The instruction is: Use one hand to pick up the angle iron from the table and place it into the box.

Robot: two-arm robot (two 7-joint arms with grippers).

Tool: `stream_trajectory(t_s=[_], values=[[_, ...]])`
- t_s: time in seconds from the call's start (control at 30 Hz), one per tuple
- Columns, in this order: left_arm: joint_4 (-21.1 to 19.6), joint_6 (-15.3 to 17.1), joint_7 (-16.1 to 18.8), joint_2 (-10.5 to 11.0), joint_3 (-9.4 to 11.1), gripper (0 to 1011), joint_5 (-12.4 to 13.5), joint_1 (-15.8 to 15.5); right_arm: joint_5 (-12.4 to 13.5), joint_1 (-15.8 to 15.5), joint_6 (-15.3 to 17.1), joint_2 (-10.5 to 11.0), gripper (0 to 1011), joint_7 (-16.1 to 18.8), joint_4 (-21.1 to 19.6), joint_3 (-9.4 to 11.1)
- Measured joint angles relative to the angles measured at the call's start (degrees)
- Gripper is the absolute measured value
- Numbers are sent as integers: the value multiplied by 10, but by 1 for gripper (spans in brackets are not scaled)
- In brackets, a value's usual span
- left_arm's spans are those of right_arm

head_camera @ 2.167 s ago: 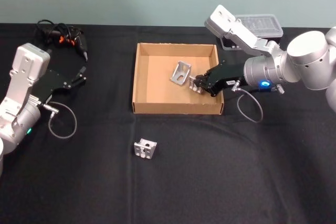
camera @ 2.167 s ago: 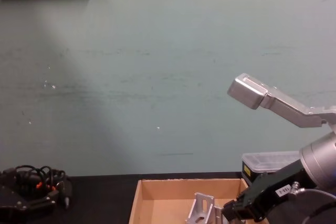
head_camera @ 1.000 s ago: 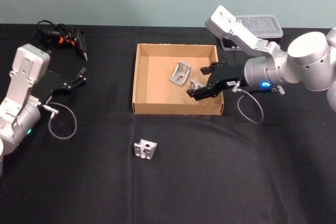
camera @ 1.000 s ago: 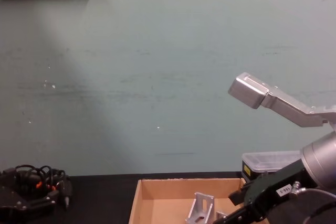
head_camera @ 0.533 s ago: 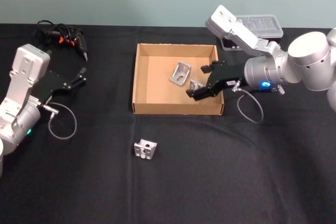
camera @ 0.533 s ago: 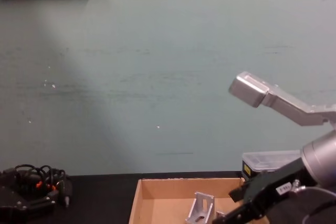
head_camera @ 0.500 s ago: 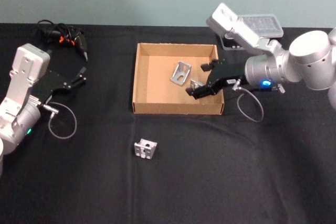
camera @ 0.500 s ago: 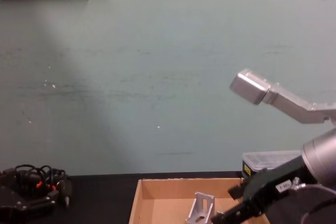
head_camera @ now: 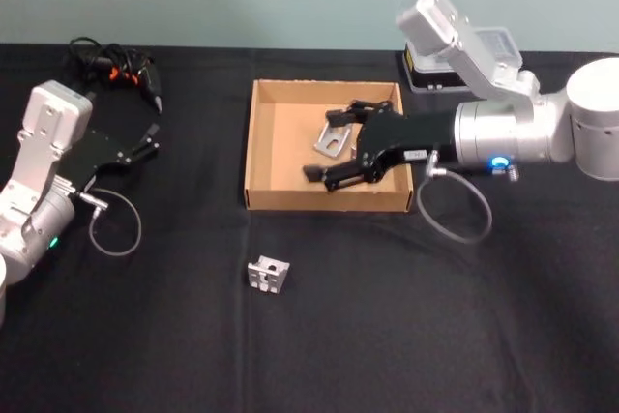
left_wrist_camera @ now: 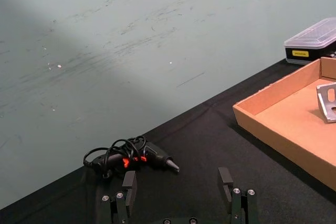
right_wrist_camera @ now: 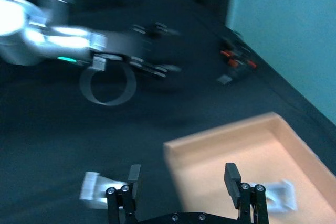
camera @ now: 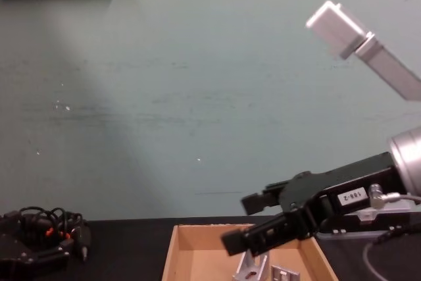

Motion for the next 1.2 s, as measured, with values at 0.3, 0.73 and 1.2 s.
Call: stream_trajectory(t_s=[0.3,0.73,1.2], values=[[0,0,0,0,0,1011,0,0,30,-54,3,35,1004,8,-105,-17],[0,0,0,0,0,1011,0,0,18,-70,29,33,1004,-38,-128,-65],[0,0,0,0,0,1011,0,0,-18,-72,71,6,1004,-79,-104,-106]])
